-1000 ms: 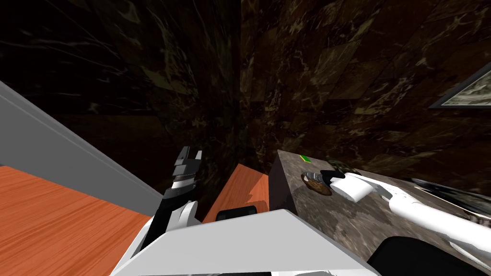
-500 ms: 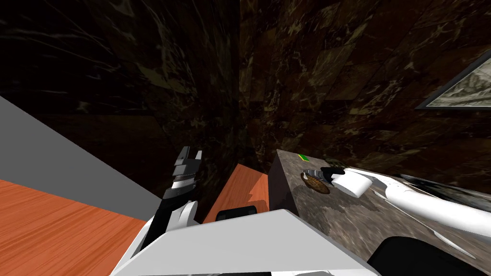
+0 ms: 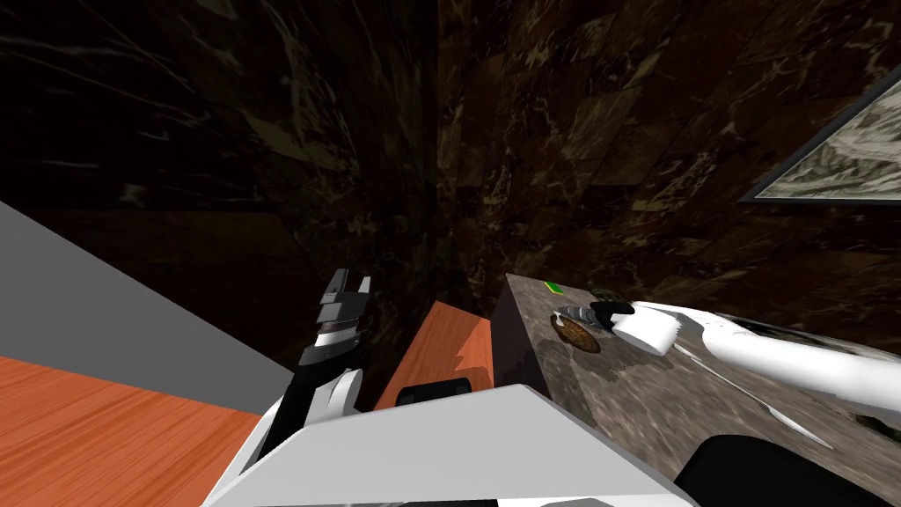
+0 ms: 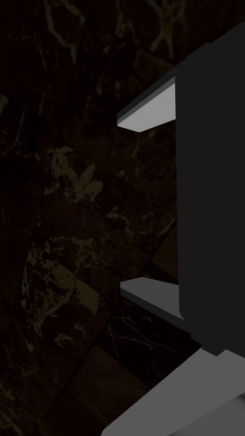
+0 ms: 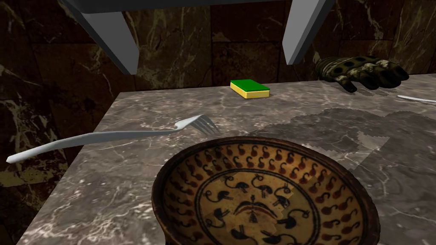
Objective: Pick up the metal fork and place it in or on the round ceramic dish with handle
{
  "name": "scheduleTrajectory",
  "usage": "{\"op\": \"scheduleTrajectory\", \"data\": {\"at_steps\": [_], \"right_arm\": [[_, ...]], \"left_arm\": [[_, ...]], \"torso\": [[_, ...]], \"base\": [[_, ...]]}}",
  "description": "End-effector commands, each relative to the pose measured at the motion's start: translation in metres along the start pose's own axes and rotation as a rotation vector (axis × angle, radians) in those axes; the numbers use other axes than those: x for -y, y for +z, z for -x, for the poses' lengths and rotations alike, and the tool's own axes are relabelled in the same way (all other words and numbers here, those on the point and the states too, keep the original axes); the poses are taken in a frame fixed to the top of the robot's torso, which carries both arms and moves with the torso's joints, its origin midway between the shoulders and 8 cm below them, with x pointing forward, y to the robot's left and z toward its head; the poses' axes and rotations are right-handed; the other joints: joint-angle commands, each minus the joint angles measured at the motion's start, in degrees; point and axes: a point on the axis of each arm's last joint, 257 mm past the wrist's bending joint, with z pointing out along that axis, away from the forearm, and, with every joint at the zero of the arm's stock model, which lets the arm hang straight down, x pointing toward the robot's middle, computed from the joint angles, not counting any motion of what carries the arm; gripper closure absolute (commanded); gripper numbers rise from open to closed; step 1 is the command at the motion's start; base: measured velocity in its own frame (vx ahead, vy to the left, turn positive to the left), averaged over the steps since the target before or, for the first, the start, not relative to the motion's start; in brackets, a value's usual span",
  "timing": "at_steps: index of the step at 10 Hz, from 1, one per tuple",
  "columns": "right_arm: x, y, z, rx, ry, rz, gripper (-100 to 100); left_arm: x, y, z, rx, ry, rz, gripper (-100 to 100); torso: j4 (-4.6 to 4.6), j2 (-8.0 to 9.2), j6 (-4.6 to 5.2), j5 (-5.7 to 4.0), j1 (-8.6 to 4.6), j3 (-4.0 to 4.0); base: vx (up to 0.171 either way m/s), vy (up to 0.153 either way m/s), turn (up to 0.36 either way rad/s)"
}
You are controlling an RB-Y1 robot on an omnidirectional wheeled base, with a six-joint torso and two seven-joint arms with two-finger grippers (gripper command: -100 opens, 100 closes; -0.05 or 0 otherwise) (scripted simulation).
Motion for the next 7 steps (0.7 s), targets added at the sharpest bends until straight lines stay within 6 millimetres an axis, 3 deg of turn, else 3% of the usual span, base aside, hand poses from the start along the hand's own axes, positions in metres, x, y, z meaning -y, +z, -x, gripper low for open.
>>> {"op": "scheduleTrajectory", "data": {"at_steps": [1, 3, 4, 5, 7], "right_arm": [[0.011, 0.001, 0.013, 0.011, 0.049, -0.011, -100], [0.009, -0.002, 0.029, 0.027, -0.009, -0.014, -100], [0.011, -0.001, 0.024, 0.02, 0.01, -0.017, -100], [0.01, -0.001, 0.025, 0.022, 0.007, -0.015, 0], [0.01, -0.001, 0.025, 0.022, 0.007, -0.015, 0]], "left_arm": [[0.0, 0.0, 0.0, 0.0, 0.0, 0.0, 0], [0.0, 0.0, 0.0, 0.0, 0.0, 0.0, 0], [0.0, 0.0, 0.0, 0.0, 0.0, 0.0, 0], [0.0, 0.0, 0.0, 0.0, 0.0, 0.0, 0], [0.0, 0.0, 0.0, 0.0, 0.0, 0.0, 0]], "torso": [[0.0, 0.0, 0.0, 0.0, 0.0, 0.0], [0.0, 0.01, 0.0, 0.05, 0.2, 0.01], [-0.01, -0.02, -0.03, 0.05, 0.16, -0.01], [0.0, 0.01, 0.0, 0.01, 0.06, 0.0], [0.01, 0.03, 0.0, -0.01, -0.01, 0.02]], "base": [[0.002, 0.036, -0.227], [0.01, 0.052, -0.032], [0.002, 0.011, 0.013], [0.0, 0.0, 0.0], [0.0, 0.0, 0.0]]}}
